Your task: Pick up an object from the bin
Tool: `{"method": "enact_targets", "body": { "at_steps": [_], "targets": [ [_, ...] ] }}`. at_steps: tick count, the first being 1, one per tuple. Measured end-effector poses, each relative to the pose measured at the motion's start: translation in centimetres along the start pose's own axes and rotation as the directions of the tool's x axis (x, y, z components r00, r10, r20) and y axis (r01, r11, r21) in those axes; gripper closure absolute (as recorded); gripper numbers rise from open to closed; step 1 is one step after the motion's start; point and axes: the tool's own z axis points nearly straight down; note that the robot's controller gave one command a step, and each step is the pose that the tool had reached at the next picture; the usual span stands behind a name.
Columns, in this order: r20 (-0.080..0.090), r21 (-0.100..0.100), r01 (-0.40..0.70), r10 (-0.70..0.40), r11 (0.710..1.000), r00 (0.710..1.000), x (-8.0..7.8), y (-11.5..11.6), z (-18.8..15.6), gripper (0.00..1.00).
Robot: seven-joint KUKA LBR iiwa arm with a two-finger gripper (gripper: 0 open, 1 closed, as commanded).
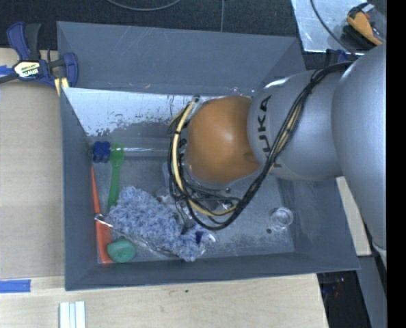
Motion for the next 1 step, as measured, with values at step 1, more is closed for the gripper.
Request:
{"method": "enact_targets", "body": {
  "at_steps": [1],
  "targets": [
    [0.005, 0.002, -0.003, 0.003, 1.0, 1.0, -0.11, -0.07, -1.05, 1.0]
  ]
}}
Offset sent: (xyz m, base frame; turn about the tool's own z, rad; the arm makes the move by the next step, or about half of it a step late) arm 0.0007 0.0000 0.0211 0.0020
